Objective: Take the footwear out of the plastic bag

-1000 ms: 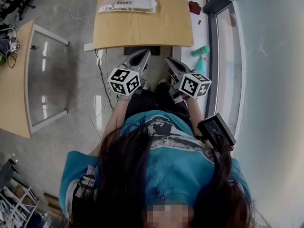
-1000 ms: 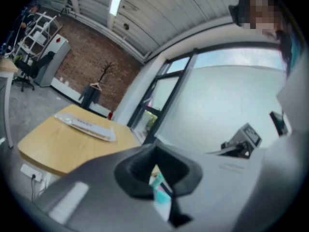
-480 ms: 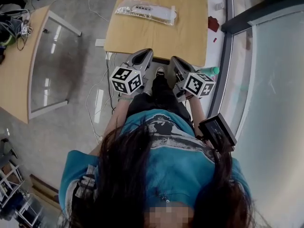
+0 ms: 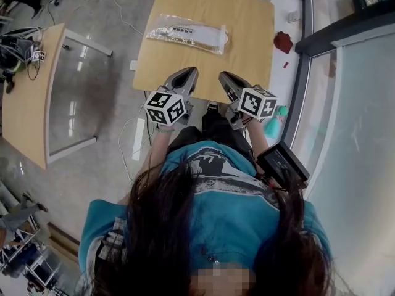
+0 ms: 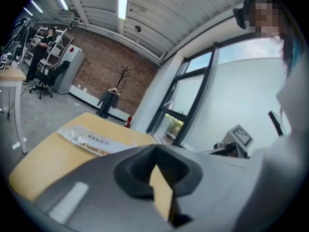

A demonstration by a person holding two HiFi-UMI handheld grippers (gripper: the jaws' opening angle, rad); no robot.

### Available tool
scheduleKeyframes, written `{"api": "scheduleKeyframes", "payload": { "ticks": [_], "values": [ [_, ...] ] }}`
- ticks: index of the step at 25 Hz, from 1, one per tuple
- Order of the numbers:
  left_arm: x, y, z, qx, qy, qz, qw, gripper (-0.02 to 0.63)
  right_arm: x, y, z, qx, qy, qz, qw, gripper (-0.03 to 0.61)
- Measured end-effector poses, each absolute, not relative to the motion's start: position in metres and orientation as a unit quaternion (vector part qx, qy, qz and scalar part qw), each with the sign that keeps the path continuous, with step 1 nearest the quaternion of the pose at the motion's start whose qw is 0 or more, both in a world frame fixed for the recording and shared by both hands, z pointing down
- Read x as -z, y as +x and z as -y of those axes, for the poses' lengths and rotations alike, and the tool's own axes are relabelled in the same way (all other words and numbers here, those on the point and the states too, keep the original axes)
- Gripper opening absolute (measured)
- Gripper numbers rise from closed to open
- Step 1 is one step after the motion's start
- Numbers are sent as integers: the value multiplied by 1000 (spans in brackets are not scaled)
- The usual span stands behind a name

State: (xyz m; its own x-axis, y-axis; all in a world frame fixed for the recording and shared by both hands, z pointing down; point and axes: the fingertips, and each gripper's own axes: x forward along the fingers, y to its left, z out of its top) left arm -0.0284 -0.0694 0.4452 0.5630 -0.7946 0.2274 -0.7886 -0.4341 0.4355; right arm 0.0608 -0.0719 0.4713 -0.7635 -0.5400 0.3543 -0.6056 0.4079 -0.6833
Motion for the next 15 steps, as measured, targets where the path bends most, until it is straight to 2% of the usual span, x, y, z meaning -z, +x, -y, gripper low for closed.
{"api": "scheduleKeyframes", "payload": {
  "ticks": [11,12,14,15],
  "values": [
    [-477,-10,137,-35,831,481,277,2,-539,75,135,-522,311,792,55,31],
    [-479,-8,141,-36,830,483,279,2,-545,74,139,-530,307,788,59,47],
    [-483,-8,146,-38,825,487,283,2,-557,71,144,-552,297,777,62,131],
    [-484,-9,147,-40,822,490,286,2,-563,69,146,-566,292,768,59,147]
  ]
}}
